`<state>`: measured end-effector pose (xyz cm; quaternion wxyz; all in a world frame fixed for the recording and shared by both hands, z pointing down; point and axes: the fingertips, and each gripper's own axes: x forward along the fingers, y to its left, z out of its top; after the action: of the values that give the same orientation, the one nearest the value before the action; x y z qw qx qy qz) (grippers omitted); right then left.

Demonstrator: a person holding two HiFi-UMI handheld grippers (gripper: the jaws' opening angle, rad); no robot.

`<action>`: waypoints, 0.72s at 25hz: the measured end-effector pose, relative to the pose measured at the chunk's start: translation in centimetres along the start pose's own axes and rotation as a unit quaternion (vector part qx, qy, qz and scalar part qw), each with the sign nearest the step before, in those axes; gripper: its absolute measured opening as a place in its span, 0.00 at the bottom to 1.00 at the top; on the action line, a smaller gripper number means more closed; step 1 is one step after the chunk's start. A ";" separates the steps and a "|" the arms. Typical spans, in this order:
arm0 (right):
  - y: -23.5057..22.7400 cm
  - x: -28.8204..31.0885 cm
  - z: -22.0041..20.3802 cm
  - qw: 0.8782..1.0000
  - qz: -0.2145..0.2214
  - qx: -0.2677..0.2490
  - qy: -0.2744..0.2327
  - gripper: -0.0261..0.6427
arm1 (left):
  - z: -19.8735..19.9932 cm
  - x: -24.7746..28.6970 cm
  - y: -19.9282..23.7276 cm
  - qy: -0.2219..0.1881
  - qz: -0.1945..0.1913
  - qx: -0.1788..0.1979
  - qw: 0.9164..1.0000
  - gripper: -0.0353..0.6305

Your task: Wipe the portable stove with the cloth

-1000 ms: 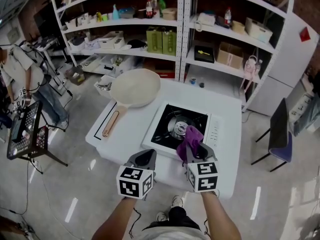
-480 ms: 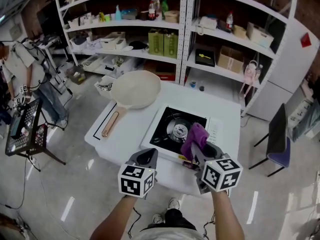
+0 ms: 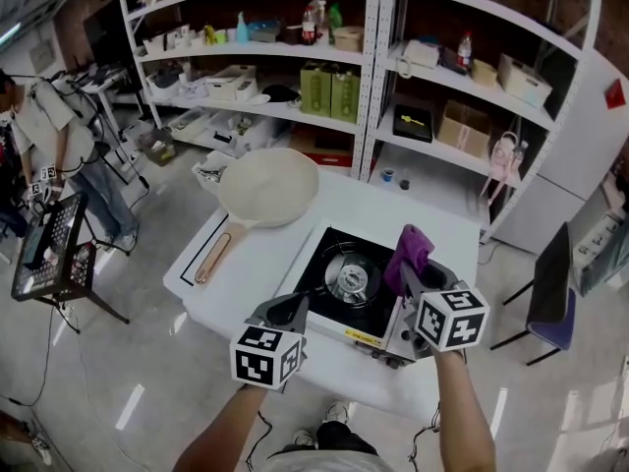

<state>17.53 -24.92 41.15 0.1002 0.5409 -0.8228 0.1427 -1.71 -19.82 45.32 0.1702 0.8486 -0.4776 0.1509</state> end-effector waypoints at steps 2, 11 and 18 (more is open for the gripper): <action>-1.2 1.3 -0.5 1.000 -0.005 -0.015 0.014 0.14 | 0.3 0.9 0.2 0.003 0.005 0.001 1.000 0.06; -3.2 5.0 -2.4 0.999 0.008 0.007 0.043 0.14 | 1.9 3.5 1.0 0.012 0.024 0.003 1.000 0.06; -0.8 5.7 -3.5 0.994 0.030 0.090 0.048 0.14 | 2.7 4.3 2.6 0.012 0.003 0.013 1.000 0.06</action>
<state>16.09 -28.91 46.34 0.0862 0.5153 -0.8169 0.2443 -1.52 -25.54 45.09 0.1643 0.8475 -0.4762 0.1676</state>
